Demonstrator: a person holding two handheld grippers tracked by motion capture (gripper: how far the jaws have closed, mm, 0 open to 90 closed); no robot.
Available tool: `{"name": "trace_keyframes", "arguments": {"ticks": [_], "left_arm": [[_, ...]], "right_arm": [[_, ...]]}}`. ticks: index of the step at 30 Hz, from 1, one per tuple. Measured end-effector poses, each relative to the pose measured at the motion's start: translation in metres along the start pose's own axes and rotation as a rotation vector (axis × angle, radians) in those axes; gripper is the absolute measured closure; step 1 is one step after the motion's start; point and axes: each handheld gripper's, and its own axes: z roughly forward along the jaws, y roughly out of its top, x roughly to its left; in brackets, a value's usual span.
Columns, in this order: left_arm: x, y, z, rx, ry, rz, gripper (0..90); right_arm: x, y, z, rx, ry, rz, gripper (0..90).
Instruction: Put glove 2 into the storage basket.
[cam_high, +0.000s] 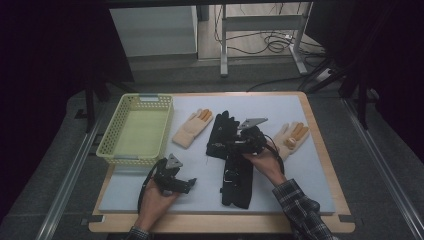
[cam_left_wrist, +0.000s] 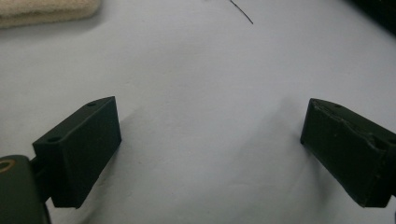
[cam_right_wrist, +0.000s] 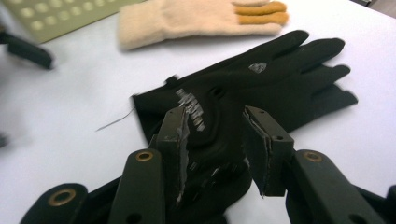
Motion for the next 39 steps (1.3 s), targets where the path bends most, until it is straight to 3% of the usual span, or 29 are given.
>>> {"name": "trace_keyframes", "arguments": {"ticks": [4, 7, 13, 16, 17, 19, 22, 23, 24, 26, 28, 34, 39], "left_arm": [[0.000, 0.000, 0.000, 0.002, 0.001, 0.002, 5.1], [0.000, 0.000, 0.000, 0.000, 0.000, 0.000, 5.1], [0.000, 0.000, 0.000, 0.000, 0.000, 0.000, 5.1], [0.000, 0.000, 0.000, 0.001, 0.000, 0.002, 5.1], [0.000, 0.000, 0.000, 0.001, 0.001, 0.002, 5.1], [0.000, 0.000, 0.000, 0.002, 0.000, 0.003, 5.1], [0.000, 0.000, 0.000, 0.002, 0.001, 0.003, 5.1], [0.000, 0.000, 0.000, 0.001, 0.001, 0.002, 5.1], [0.000, 0.000, 0.000, 0.001, 0.000, 0.002, 5.1], [0.000, 0.000, 0.000, 0.001, 0.000, 0.002, 5.1], [0.000, 0.000, 0.000, 0.001, 0.001, 0.002, 5.1], [0.000, 0.000, 0.000, 0.002, 0.000, 0.002, 5.1], [0.000, 0.000, 0.000, 0.002, 0.000, 0.002, 5.1]], "right_arm": [[-0.009, 0.009, 0.017, 0.016, -0.024, 0.002, 56.5], [-0.015, 0.015, 0.035, 0.047, -0.065, -0.017, 47.2], [-0.023, 0.018, 0.058, 0.074, -0.074, 0.008, 35.9], [-0.024, 0.017, 0.065, 0.083, -0.073, 0.006, 35.1], [-0.024, 0.015, 0.074, 0.115, -0.094, -0.022, 35.5], [-0.024, 0.014, 0.076, 0.112, -0.089, -0.012, 37.9], [-0.029, 0.015, 0.076, 0.108, -0.081, 0.050, 49.8], [-0.030, 0.015, 0.075, 0.106, -0.078, 0.060, 55.9], [-0.028, 0.016, 0.072, 0.116, -0.114, 0.057, 75.5], [-0.028, 0.015, 0.071, 0.118, -0.121, 0.046, 78.0], [-0.030, 0.014, 0.071, 0.104, -0.107, 0.068, 80.7], [-0.029, 0.017, 0.068, 0.106, -0.117, 0.041, 82.2], [-0.029, 0.025, 0.059, 0.034, -0.129, 0.054, 82.7]]}}
